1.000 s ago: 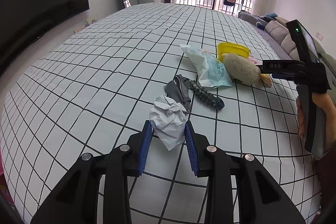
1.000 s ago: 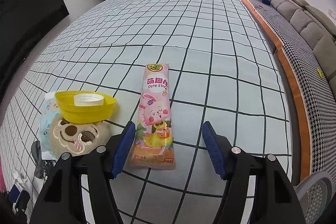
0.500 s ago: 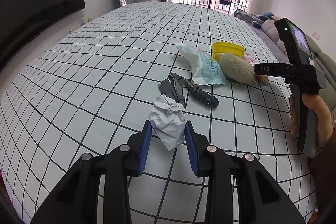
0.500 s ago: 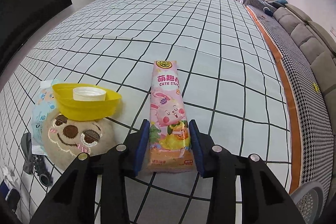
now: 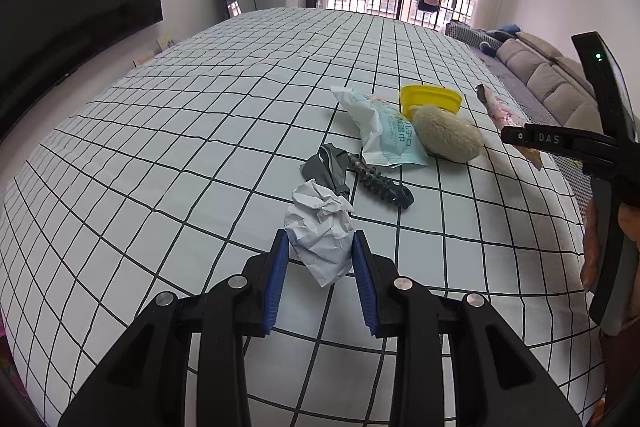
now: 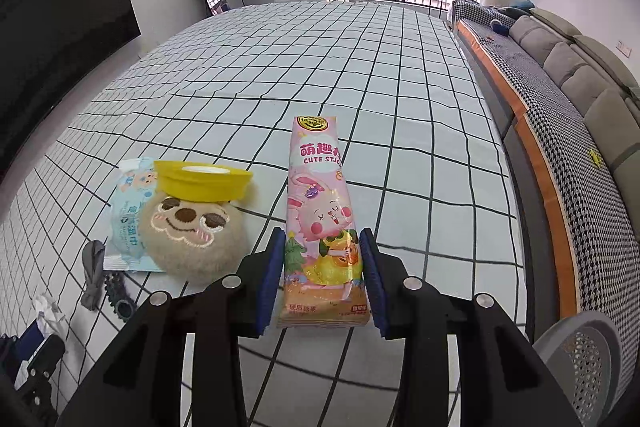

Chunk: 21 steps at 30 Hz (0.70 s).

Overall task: Collect trash
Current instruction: 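Carry paper and wrapper over the grey basket and open both grippers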

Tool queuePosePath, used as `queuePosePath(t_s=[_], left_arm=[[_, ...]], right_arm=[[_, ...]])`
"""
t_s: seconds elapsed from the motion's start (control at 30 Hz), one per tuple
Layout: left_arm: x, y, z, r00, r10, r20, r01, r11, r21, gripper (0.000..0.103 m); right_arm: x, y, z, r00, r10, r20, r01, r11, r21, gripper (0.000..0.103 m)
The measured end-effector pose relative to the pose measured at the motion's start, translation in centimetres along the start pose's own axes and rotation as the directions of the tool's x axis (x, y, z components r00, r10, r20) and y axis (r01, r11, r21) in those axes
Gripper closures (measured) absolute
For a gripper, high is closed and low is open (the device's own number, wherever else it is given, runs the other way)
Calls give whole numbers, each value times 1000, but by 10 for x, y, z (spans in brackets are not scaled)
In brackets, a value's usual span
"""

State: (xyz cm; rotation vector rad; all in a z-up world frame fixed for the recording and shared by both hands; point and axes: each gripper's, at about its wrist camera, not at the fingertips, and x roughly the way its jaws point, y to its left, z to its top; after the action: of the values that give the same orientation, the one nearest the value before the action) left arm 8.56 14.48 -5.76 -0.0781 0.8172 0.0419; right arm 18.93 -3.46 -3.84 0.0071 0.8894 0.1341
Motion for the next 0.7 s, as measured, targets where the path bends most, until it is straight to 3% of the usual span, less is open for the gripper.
queuePosePath(t_s=[0.4,0.7], left_arm=[[-46,-28,-3,998,-43,39,41,998,44,71],[-70,-97,-18,991,-132,34,126,982,140,71]], right_arm=[[-82,-19,-73,997,-51,51,48,997,64,66],[-135,-58,-135,993,-104,62,96,988,122,66]])
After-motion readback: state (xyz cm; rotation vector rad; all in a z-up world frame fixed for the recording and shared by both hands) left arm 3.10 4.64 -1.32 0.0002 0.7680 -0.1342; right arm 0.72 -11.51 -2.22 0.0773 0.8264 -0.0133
